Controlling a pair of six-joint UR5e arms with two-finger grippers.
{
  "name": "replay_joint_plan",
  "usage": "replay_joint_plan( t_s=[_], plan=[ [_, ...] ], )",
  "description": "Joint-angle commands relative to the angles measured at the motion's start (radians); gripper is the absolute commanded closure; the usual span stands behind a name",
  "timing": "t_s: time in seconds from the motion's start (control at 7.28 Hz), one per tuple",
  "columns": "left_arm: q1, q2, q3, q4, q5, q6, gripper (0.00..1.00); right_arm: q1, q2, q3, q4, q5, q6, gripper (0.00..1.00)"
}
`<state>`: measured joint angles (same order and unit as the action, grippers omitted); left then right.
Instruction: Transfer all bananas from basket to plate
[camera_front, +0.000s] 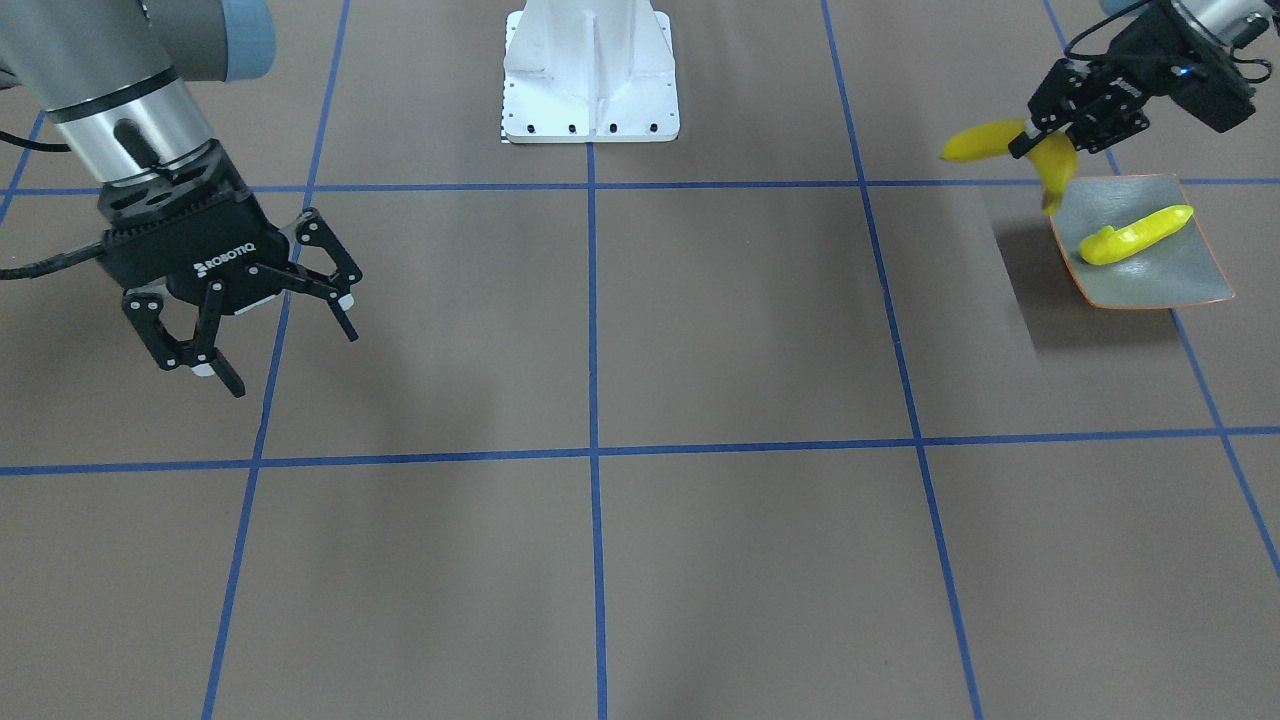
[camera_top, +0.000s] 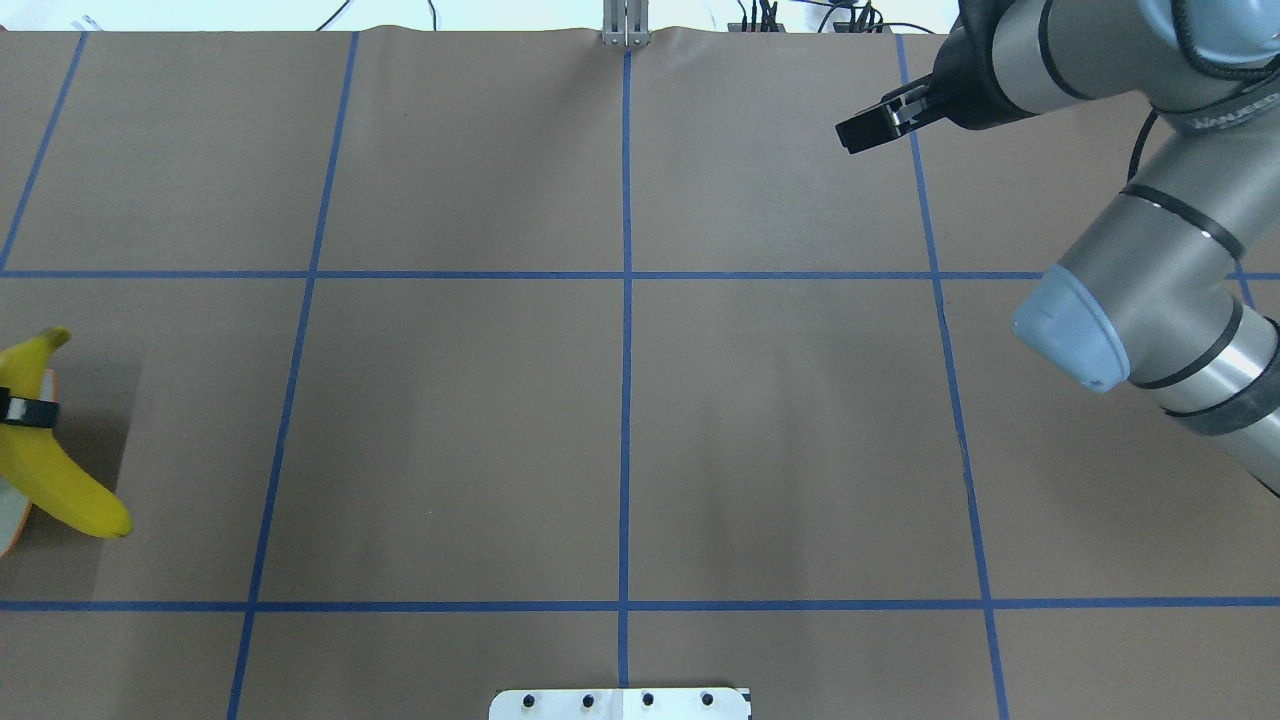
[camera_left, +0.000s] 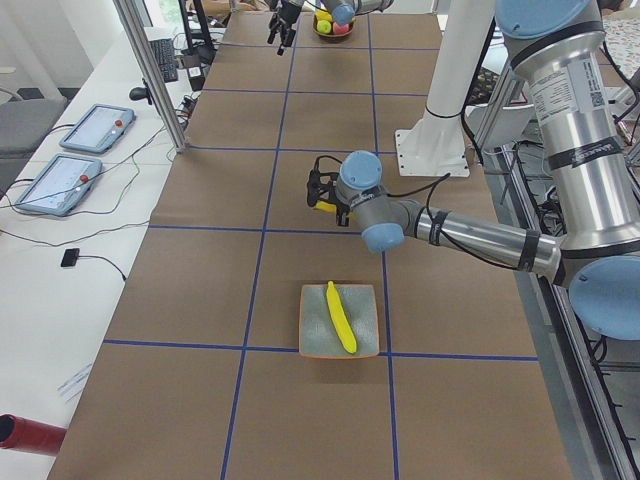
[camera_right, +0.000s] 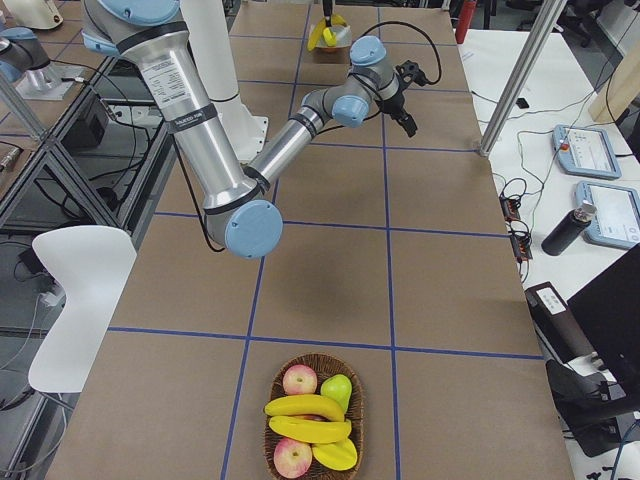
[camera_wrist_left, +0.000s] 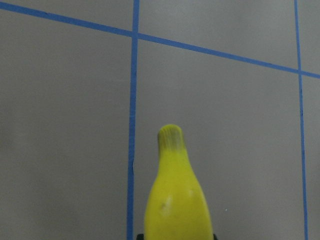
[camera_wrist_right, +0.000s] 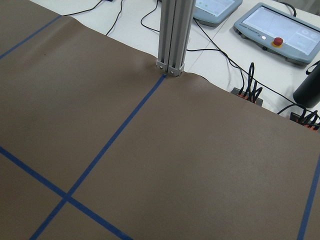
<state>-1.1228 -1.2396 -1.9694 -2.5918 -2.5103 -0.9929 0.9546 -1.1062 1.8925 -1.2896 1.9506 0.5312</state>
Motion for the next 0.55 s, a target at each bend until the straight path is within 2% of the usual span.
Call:
replay_joint_plan(
  t_s=[0.0, 0.14, 0.41],
  plan=[
    [-0.159, 0.005, 0.285, -0.303, -0.189, 0.188, 1.00, 0.077, -0.006, -0.027, 0.001, 0.101, -0.010, 0.01],
    [-0.161, -0.004, 0.390, -0.417, -0.192, 0.223, 1.00, 0.126, -0.012, -0.038, 0.001, 0.179, -0.031, 0.01],
    [-0.170, -0.001, 0.431, -0.467, -0.206, 0.221, 1.00, 0.150, -0.027, -0.044, 0.000, 0.212, -0.074, 0.01]
  ],
)
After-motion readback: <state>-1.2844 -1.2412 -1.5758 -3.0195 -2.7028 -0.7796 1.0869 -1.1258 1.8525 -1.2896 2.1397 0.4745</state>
